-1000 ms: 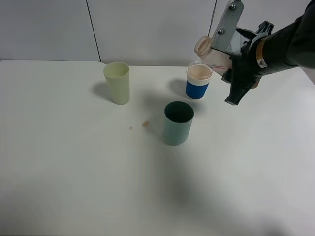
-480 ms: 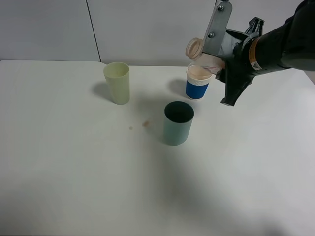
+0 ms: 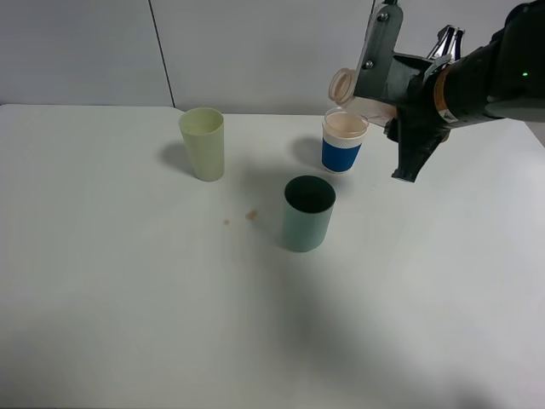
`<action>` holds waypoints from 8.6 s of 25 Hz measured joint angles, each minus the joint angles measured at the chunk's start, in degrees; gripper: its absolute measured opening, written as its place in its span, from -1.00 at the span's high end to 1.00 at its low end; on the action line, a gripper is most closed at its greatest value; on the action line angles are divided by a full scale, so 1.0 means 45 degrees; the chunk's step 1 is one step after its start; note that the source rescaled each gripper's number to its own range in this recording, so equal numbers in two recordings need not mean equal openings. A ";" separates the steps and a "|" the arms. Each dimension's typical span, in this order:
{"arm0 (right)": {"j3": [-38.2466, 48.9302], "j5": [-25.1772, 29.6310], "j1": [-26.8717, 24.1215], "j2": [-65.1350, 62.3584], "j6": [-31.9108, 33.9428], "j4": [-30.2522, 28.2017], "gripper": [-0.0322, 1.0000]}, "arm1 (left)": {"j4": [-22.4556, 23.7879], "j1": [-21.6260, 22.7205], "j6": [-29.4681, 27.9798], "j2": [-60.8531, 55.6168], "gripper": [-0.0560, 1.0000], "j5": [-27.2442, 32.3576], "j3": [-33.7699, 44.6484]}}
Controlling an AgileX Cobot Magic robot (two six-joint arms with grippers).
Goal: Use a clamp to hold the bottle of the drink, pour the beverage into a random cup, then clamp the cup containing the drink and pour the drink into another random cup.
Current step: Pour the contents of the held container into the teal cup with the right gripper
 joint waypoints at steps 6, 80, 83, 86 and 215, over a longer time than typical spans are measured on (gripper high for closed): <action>0.0891 -0.0681 0.0199 -0.0014 0.0012 -0.0376 0.91 | 0.0000 0.0000 0.0000 0.0000 -0.80 0.0000 0.0000; 0.0638 0.0473 0.0842 0.1680 -0.2433 -0.1927 0.91 | 0.0000 0.0000 0.0000 0.0000 -0.80 0.0000 0.0000; 0.0500 0.0797 0.0897 0.1690 -0.2556 -0.1950 0.91 | 0.0000 0.0000 0.0000 0.0000 -0.80 0.0000 0.0000; 0.0178 0.1021 0.1103 0.1705 -0.2639 -0.2127 0.91 | 0.0000 0.0000 0.0000 0.0000 -0.80 0.0000 0.0000; -0.0110 0.1897 0.2106 0.2211 -0.3626 -0.8011 0.91 | 0.0000 0.0000 0.0000 0.0000 -0.80 0.0000 0.0000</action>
